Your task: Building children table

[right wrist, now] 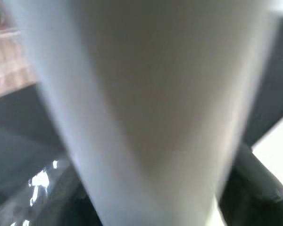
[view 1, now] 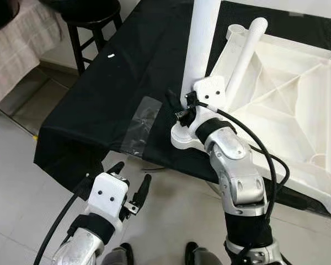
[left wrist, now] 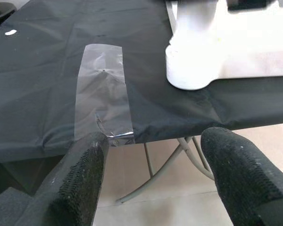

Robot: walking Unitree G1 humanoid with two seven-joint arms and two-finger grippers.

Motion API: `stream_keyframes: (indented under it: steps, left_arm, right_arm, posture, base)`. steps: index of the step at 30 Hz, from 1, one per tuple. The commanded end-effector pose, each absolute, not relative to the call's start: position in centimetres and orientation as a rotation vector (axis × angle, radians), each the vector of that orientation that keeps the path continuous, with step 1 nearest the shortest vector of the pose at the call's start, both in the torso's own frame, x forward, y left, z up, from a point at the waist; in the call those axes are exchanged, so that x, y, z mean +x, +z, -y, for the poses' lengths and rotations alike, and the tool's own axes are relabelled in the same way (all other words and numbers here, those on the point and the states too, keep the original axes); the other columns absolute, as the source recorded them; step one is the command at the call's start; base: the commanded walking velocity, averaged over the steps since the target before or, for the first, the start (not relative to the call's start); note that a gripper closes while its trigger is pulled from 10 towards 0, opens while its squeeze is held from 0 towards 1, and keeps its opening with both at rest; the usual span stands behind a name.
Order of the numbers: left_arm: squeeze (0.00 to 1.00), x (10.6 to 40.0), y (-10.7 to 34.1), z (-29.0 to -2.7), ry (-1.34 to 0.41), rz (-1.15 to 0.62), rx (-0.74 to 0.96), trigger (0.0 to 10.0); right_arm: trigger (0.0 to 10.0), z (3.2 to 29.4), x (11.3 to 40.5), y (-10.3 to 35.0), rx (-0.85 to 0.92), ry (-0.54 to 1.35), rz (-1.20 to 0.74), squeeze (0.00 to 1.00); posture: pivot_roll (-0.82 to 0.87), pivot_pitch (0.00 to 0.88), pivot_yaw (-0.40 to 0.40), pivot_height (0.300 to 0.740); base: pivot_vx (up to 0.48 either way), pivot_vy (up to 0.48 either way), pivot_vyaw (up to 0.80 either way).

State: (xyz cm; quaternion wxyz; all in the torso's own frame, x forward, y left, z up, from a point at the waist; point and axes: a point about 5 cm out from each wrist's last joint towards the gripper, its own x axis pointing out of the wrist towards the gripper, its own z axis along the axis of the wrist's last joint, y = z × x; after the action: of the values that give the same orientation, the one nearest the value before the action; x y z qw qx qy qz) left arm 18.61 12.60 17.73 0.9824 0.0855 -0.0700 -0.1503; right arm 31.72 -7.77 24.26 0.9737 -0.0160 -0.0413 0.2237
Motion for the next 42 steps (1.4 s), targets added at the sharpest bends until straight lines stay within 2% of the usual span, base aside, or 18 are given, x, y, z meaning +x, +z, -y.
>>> stream_keyframes:
  steps: [1, 3, 4, 5, 6, 7, 8, 9, 10, 11, 14, 25, 26, 27, 37, 42]
  left_arm:
    - [0.00, 18.4, 17.3, -12.8, -0.301, 0.120, 0.182, 10.0]
    - [0.00, 18.5, 17.3, -12.7, -0.302, 0.123, 0.182, 10.0]
    - [0.00, 18.5, 17.3, -12.7, -0.302, 0.123, 0.182, 10.0]
    - [0.00, 18.4, 17.3, -12.7, -0.303, 0.124, 0.181, 10.0]
    - [0.00, 18.4, 17.3, -12.6, -0.305, 0.125, 0.180, 10.0]
    - [0.00, 18.4, 17.3, -12.6, -0.305, 0.125, 0.180, 10.0]
    - [0.00, 18.3, 17.4, -12.5, -0.307, 0.125, 0.179, 10.0]
    - [0.00, 18.3, 17.4, -12.5, -0.308, 0.125, 0.178, 10.0]
    - [0.00, 18.3, 17.4, -12.5, -0.308, 0.125, 0.178, 10.0]
    - [0.00, 18.1, 17.4, -12.4, -0.309, 0.124, 0.177, 10.0]
    - [0.00, 17.7, 17.5, -12.4, -0.306, 0.120, 0.174, 10.0]
    - [0.00, 17.0, 17.6, -12.3, -0.301, 0.111, 0.170, 10.0]
    - [0.00, 16.9, 17.6, -12.3, -0.302, 0.110, 0.169, 10.0]
    - [0.00, 16.9, 17.7, -12.3, -0.303, 0.109, 0.169, 10.0]
    - [0.00, 16.8, 17.6, -12.2, -0.305, 0.104, 0.166, 10.0]
    - [0.00, 17.1, 17.5, -12.2, -0.301, 0.102, 0.164, 10.0]
  right_arm:
    - [10.0, 4.7, 31.1, 25.4, 0.097, 0.543, 0.095, 1.00]
    - [10.0, 5.9, 33.1, 28.2, -0.003, 0.828, 0.217, 1.00]
    - [10.0, 5.9, 33.1, 28.2, -0.003, 0.828, 0.217, 1.00]
    - [10.0, 6.2, 33.2, 28.9, -0.044, 0.922, 0.246, 1.00]
    - [10.0, 6.5, 33.0, 29.3, -0.135, 1.049, 0.280, 0.93]
    - [10.0, 6.5, 33.0, 29.3, -0.135, 1.049, 0.280, 0.93]
    - [10.0, 6.7, 32.7, 29.3, -0.193, 1.168, 0.277, 0.53]
    - [10.0, 7.0, 32.3, 29.4, -0.252, 1.276, 0.288, 0.08]
    - [10.0, 7.0, 32.3, 29.4, -0.252, 1.276, 0.288, 0.08]
    - [10.0, 7.4, 32.4, 29.6, -0.299, 1.357, 0.270, 0.00]
    - [10.0, 8.0, 33.7, 30.8, -0.357, 1.423, 0.261, 0.00]
    - [10.0, 9.2, 36.3, 33.2, -0.284, 1.510, 0.253, 0.00]
    - [7.7, 9.4, 36.5, 33.1, -0.280, 1.535, 0.235, 0.00]
    - [0.0, 9.5, 36.5, 32.9, -0.280, 1.552, 0.224, 0.00]
    - [0.0, 10.1, 36.7, 33.1, -0.277, 1.616, 0.203, 0.00]
    - [0.0, 10.6, 37.4, 32.8, -0.313, 1.473, 0.248, 0.00]
  posture:
    - [0.06, 0.286, -0.050, 0.740]
    - [0.06, 0.290, -0.051, 0.740]
    - [0.06, 0.290, -0.051, 0.740]
    - [0.06, 0.291, -0.052, 0.740]
    - [0.07, 0.294, -0.051, 0.740]
    - [0.07, 0.294, -0.051, 0.740]
    - [0.07, 0.297, -0.049, 0.740]
    - [0.07, 0.300, -0.049, 0.740]
    - [0.07, 0.300, -0.049, 0.740]
    - [0.08, 0.308, -0.050, 0.740]
    - [0.09, 0.317, -0.053, 0.740]
    - [0.11, 0.345, -0.056, 0.740]
    - [0.11, 0.349, -0.057, 0.740]
    - [0.11, 0.349, -0.057, 0.740]
    - [0.10, 0.351, -0.054, 0.740]
    - [0.07, 0.331, -0.059, 0.740]
  base:
    - [0.000, 0.000, 0.00]
    - [0.000, 0.000, 0.00]
    - [0.000, 0.000, 0.00]
    - [0.000, 0.000, 0.00]
    - [0.000, 0.000, 0.00]
    - [0.000, 0.000, 0.00]
    - [0.000, 0.000, 0.00]
    - [0.000, 0.000, 0.00]
    - [0.000, 0.000, 0.00]
    - [0.000, 0.000, 0.00]
    - [0.000, 0.000, 0.00]
    - [0.000, 0.000, 0.00]
    - [0.000, 0.000, 0.00]
    - [0.000, 0.000, 0.00]
    - [0.000, 0.000, 0.00]
    - [0.000, 0.000, 0.00]
